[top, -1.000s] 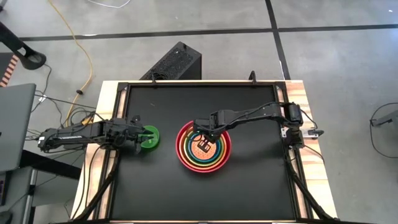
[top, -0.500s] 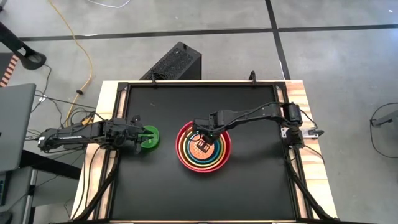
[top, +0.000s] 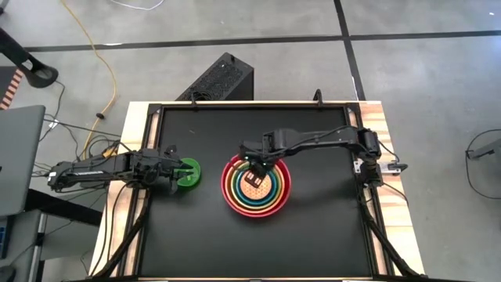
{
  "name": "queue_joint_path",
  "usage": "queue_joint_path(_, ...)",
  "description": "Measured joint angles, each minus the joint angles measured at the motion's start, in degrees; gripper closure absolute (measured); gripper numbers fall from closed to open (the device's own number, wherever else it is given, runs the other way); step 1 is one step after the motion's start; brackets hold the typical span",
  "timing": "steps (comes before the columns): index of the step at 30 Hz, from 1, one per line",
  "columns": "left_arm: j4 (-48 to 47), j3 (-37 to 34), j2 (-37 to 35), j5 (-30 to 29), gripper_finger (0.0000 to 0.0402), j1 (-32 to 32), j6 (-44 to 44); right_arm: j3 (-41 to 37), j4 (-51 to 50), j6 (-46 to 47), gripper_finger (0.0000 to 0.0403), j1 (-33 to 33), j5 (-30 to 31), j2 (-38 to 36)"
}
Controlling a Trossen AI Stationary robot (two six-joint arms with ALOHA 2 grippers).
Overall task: Nest bowls inside each other
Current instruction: Stack the green bowl on top of the orange patterned bowl
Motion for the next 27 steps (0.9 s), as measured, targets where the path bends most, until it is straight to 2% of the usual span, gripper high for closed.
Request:
queue_joint_path(3,0.0,0.0,0.0,-0.01,0.0315,0.0,0.0,1.66,6.35,-3.32,0.0225,-0.13,1.34,0.0)
queue_joint_path(7,0.0,0.0,0.0,-0.02,0.0315,-0.02,0.0,1.66,20.9,-7.04,0.0225,-1.05,5.61,0.59)
queue_joint_path(12,0.0,0.0,0.0,-0.04,0.0315,-0.01,0.0,1.68,38.05,-10.44,0.0229,-3.86,5.43,4.38)
queue_joint_path(16,0.0,0.0,0.0,-0.02,0.0315,0.0,0.0,1.64,47.39,-10.75,0.0229,-6.26,4.43,8.58)
queue_joint_path(19,0.0,0.0,0.0,-0.02,0.0315,0.0,0.0,1.62,52.91,-10.76,0.0229,-7.67,3.98,11.91)
queue_joint_path(22,0.0,0.0,-0.02,-0.04,0.0315,0.0,0.0,1.69,58.42,-9.66,0.0229,-8.93,0.65,15.4)
queue_joint_path(27,0.0,0.0,-0.02,-0.01,0.0315,-0.01,0.0,9.86,58.68,-8.84,0.0229,-10.05,-1.52,23.72)
